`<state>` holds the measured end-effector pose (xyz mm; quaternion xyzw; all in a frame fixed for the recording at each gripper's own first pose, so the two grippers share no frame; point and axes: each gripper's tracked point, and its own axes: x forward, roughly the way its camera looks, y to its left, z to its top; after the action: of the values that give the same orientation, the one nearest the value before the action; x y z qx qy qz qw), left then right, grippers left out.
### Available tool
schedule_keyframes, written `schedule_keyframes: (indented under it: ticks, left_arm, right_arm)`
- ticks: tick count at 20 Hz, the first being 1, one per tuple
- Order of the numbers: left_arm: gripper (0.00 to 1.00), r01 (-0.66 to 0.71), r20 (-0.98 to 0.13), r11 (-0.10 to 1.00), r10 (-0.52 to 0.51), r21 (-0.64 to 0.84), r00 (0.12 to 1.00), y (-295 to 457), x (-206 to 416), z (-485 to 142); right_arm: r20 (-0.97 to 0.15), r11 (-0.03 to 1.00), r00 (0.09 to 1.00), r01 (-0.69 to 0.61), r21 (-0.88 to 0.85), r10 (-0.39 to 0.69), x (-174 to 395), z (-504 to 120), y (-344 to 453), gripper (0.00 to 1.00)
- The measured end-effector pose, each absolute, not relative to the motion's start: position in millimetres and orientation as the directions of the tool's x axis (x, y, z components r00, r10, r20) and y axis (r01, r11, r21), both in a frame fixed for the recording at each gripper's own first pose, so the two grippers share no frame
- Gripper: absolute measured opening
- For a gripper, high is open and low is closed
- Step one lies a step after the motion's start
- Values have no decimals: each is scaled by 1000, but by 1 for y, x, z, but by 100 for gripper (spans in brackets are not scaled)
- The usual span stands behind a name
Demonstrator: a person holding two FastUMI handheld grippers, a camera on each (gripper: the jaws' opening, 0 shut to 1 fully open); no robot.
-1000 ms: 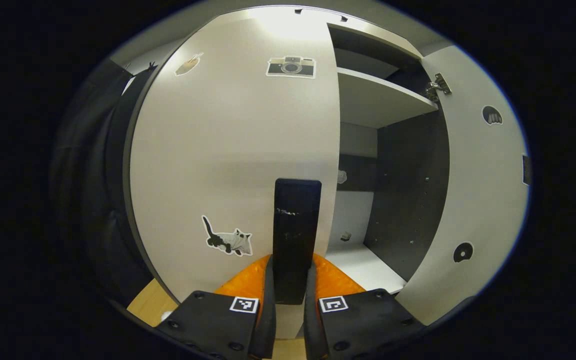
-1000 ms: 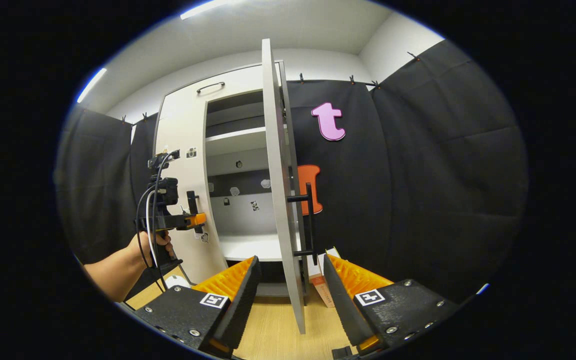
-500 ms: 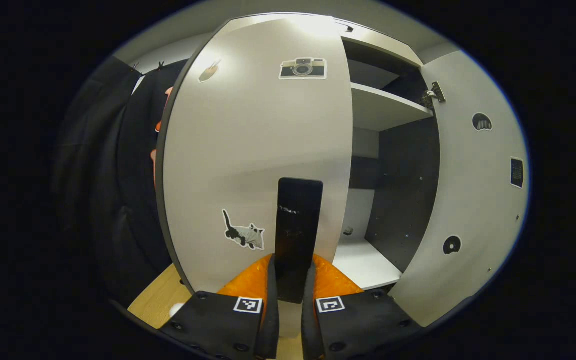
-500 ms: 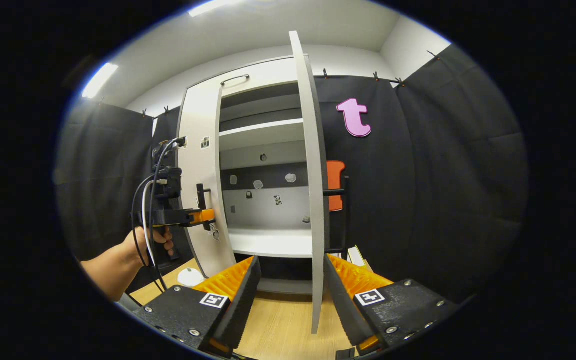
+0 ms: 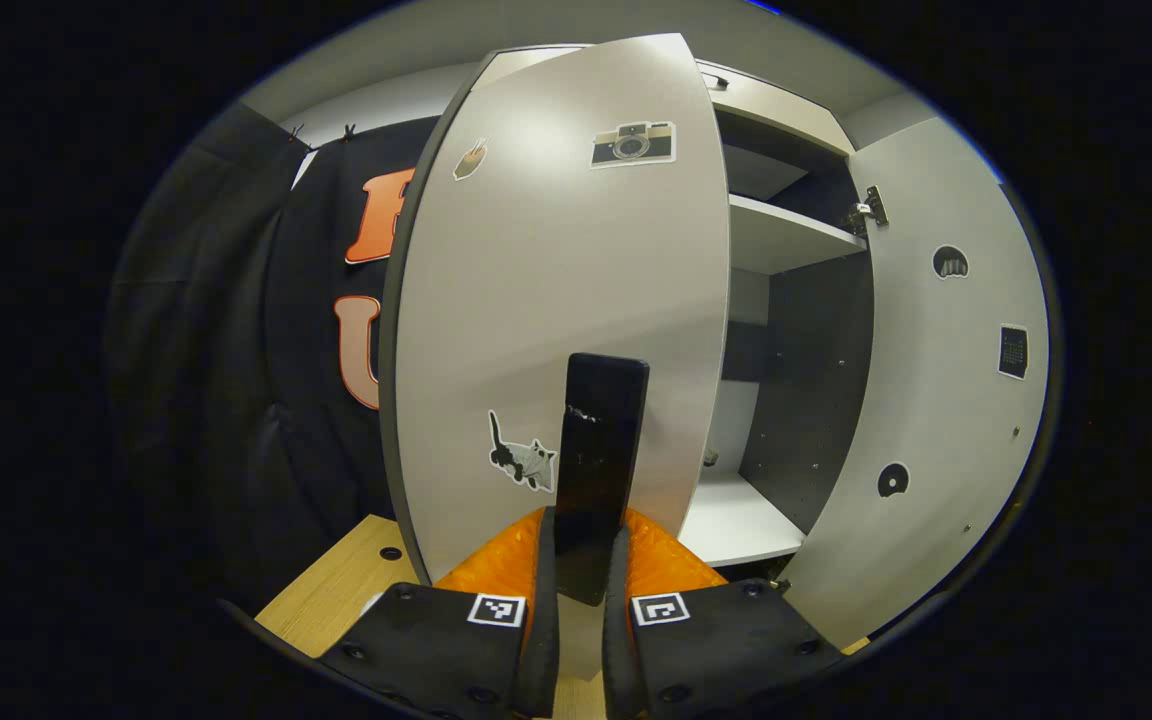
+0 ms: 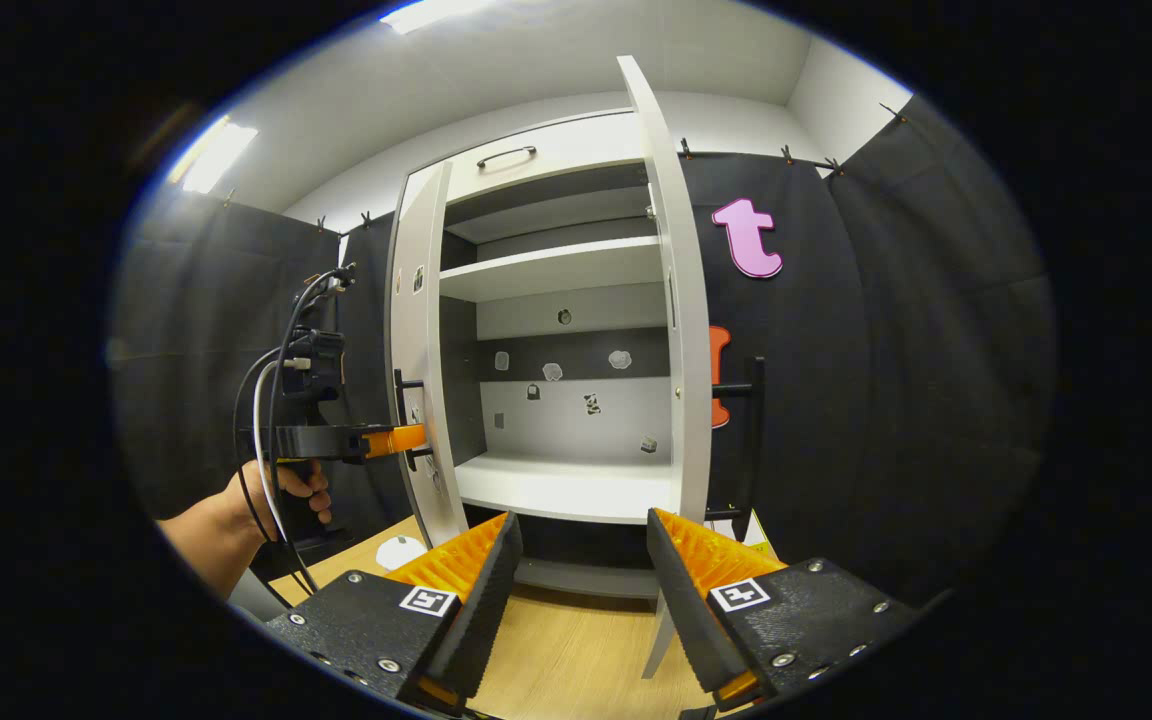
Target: Open the right door of the double-door shoe cabinet with the right hand, and open the left door with the left hand.
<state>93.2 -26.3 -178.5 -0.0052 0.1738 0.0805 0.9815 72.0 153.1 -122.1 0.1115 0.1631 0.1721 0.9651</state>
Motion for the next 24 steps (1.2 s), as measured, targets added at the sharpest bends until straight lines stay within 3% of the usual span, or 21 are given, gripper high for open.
schedule_keyframes:
  ticks: [8, 11, 16, 20, 24]
  left_arm:
    - [25, -167, -325, 985, 168, 32, 930, -21, 85, -178]
    - [18, -162, -310, 985, 171, 54, 935, -19, 82, -175]
    - [17, -186, -304, 981, 193, 52, 933, -14, 77, -175]
    - [22, -178, -300, 973, 214, 144, 929, -11, 64, -170]
    - [19, -175, -288, 968, 222, 181, 932, -13, 70, -171]
  right_arm:
    - [-254, 899, 880, -325, 293, 401, 84, -123, 166, 77]
    - [-265, 895, 870, -338, 292, 415, 87, -128, 174, 77]
    - [-294, 899, 861, -337, 280, 414, 85, -134, 176, 77]
    - [-306, 899, 856, -335, 283, 416, 82, -136, 179, 77]
    - [-320, 905, 855, -333, 263, 408, 84, -142, 180, 77]
